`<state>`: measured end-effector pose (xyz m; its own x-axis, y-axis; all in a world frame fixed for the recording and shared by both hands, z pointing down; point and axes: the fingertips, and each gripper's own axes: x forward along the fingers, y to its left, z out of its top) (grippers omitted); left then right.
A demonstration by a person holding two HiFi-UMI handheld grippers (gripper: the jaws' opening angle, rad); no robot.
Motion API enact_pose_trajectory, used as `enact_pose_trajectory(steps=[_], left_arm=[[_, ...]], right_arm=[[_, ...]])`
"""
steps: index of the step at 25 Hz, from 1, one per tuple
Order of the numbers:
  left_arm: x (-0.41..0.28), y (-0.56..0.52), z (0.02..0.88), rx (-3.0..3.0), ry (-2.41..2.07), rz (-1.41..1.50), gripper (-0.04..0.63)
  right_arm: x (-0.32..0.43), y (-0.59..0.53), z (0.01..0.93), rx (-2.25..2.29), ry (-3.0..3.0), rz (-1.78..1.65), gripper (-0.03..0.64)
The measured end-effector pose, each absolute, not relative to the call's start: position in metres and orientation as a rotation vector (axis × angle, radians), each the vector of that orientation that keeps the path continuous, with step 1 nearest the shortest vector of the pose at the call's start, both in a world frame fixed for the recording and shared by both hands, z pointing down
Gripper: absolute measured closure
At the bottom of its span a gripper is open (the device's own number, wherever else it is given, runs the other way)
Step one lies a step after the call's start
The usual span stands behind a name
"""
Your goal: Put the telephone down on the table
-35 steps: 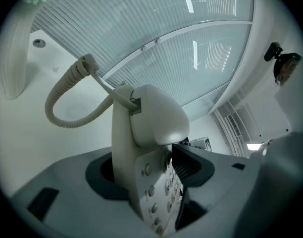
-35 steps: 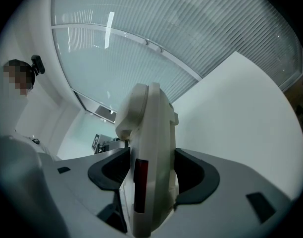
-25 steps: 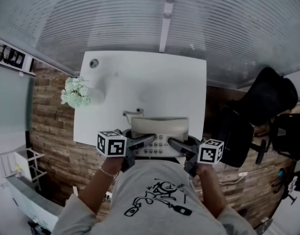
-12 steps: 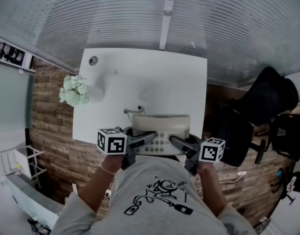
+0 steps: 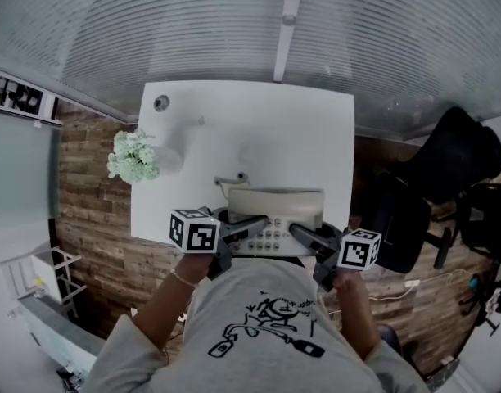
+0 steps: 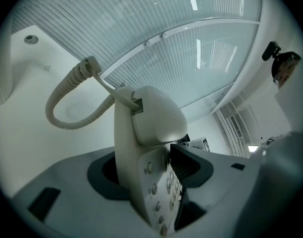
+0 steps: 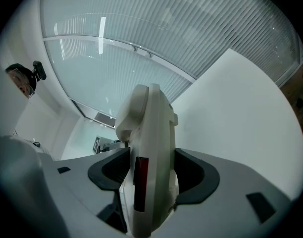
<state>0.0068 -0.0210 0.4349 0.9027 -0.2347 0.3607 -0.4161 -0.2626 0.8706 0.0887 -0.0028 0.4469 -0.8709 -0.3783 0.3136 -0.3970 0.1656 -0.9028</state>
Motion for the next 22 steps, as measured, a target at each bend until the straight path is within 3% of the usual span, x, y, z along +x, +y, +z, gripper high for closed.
enact_pose_trajectory(steps=[22], left_arm=[[-0.005,-0.034,0.489,1.78,-0.469,0.208,0.347]], right_arm=[[0.077,-0.017,0.492,0.839,-2.319,1.88,0.324]])
